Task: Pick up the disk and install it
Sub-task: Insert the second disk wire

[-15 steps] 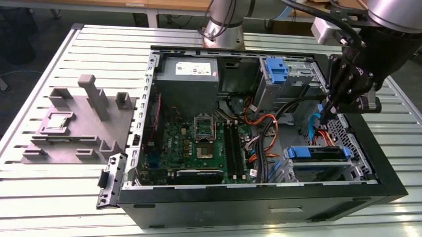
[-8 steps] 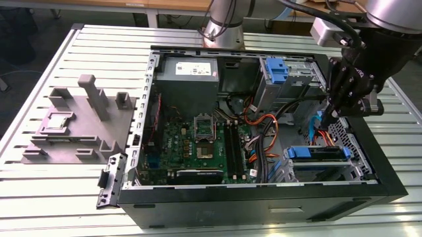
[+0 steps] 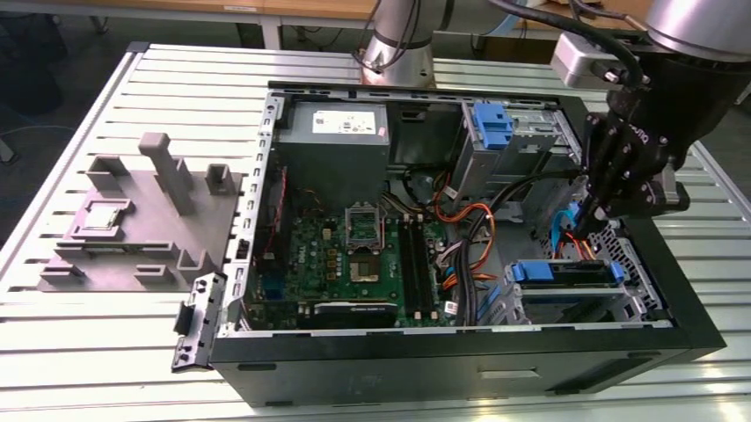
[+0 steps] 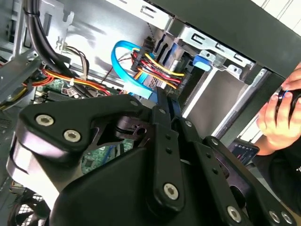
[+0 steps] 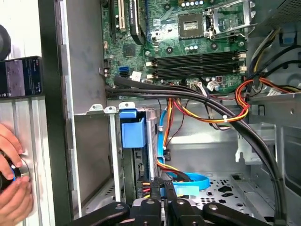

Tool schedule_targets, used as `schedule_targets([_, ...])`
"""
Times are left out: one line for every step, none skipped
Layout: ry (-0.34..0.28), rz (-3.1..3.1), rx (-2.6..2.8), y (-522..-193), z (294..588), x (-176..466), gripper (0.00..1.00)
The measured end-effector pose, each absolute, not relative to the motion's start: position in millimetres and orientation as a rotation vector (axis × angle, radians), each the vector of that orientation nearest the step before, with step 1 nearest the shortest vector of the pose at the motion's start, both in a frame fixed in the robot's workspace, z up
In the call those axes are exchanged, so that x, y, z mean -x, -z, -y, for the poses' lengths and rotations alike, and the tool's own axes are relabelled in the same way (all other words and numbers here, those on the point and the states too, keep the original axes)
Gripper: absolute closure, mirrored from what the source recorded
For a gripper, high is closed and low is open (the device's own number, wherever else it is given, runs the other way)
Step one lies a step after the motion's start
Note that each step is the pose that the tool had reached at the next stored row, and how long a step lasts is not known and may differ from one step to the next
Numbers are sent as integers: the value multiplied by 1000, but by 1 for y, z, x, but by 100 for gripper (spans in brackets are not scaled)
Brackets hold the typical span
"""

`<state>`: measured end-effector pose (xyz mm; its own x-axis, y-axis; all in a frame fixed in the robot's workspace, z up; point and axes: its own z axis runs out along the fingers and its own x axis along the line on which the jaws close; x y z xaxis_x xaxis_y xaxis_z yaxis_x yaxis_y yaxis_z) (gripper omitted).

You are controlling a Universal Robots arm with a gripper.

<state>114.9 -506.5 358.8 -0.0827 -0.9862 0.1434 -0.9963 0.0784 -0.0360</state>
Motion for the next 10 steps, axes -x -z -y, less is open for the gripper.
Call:
schedule_targets([-190, 2245, -2070, -358, 506, -115, 82])
schedule_targets([-190, 2245, -2070, -358, 507, -115, 82])
schedule_targets([-190, 2245, -2070, -358, 507, -115, 82])
schedule_targets([-190, 2245, -2070, -358, 507, -115, 82])
schedule_targets([-190, 2246, -2070, -358, 507, -115, 82])
schedule_targets([-190, 2246, -2070, -358, 507, -115, 75])
schedule_targets([-190, 2246, -2071, -358, 507, -115, 75])
schedule_targets([-190, 2245, -2070, -357, 507, -115, 75])
schedule_targets([-190, 2245, -2070, -357, 507, -115, 75])
schedule_targets([-190, 2246, -2070, -357, 507, -115, 75])
